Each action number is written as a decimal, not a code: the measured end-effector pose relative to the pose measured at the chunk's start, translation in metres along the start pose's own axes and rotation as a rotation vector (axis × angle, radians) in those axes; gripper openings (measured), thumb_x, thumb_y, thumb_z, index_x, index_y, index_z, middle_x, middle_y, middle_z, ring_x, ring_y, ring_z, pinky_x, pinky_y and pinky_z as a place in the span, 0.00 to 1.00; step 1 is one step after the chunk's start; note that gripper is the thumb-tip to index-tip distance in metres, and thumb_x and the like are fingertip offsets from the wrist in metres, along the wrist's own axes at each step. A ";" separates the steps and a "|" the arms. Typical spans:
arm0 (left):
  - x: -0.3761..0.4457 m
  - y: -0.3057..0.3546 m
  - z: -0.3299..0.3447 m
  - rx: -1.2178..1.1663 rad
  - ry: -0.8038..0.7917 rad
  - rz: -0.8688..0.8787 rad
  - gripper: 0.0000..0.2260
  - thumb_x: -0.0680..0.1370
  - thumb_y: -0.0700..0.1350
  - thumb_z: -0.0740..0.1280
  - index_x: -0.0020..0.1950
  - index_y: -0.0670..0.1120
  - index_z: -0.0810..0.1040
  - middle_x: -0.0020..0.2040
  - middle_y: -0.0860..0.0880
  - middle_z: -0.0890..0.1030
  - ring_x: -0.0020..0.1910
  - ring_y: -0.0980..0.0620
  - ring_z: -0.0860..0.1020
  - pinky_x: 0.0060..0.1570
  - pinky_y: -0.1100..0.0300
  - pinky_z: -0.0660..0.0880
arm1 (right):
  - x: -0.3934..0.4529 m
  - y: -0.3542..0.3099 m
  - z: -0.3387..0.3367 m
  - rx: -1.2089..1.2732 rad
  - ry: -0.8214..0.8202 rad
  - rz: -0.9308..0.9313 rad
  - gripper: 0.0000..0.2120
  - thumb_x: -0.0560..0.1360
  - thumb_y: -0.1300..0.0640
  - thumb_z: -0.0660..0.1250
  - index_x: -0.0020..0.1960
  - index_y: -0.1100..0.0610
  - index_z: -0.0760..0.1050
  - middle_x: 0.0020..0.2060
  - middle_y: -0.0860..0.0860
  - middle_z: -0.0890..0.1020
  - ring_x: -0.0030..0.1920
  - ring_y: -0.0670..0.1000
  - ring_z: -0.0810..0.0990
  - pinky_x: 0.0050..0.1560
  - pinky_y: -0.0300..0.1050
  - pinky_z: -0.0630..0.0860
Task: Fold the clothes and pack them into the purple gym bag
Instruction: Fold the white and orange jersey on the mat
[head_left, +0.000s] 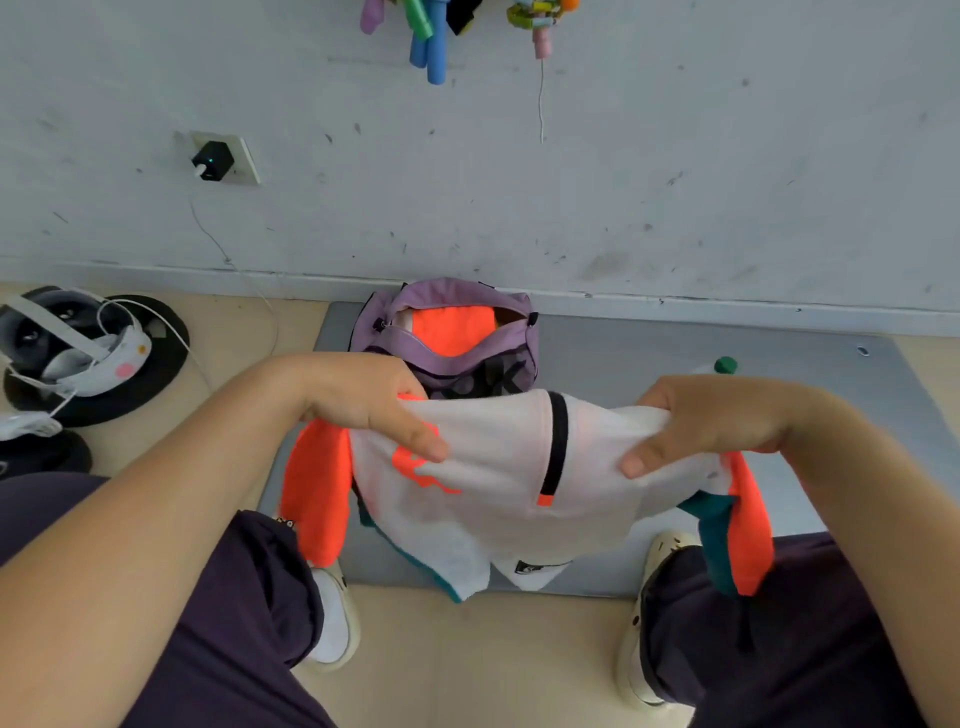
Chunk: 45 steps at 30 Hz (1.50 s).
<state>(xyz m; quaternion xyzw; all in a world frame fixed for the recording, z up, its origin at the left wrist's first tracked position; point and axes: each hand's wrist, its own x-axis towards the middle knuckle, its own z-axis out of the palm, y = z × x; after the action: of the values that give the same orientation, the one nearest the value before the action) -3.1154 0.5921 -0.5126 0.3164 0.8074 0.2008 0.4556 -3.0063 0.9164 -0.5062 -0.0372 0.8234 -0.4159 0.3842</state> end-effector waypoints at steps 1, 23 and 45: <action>0.000 -0.002 -0.001 -0.045 0.062 -0.005 0.26 0.61 0.69 0.73 0.40 0.46 0.83 0.37 0.46 0.84 0.35 0.55 0.77 0.42 0.58 0.71 | -0.001 0.001 -0.002 0.050 0.029 -0.015 0.19 0.62 0.41 0.76 0.45 0.54 0.84 0.42 0.53 0.87 0.42 0.51 0.85 0.42 0.40 0.79; 0.013 0.007 -0.069 -0.276 1.103 0.101 0.28 0.69 0.64 0.72 0.34 0.40 0.68 0.28 0.46 0.66 0.25 0.52 0.67 0.31 0.57 0.61 | 0.004 -0.036 -0.057 0.186 0.899 -0.150 0.23 0.71 0.38 0.70 0.41 0.60 0.78 0.25 0.51 0.79 0.23 0.48 0.76 0.27 0.38 0.72; 0.139 -0.124 0.026 -0.174 0.437 -0.285 0.16 0.75 0.56 0.72 0.37 0.45 0.74 0.34 0.51 0.76 0.35 0.52 0.73 0.32 0.58 0.66 | 0.142 0.110 -0.009 -0.095 0.340 0.374 0.22 0.74 0.40 0.68 0.50 0.60 0.78 0.39 0.55 0.80 0.36 0.52 0.74 0.35 0.43 0.68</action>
<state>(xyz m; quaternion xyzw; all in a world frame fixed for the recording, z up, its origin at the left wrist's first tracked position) -3.1873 0.6005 -0.6866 0.1085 0.9027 0.2670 0.3196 -3.0835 0.9396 -0.6666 0.1685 0.8873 -0.2988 0.3083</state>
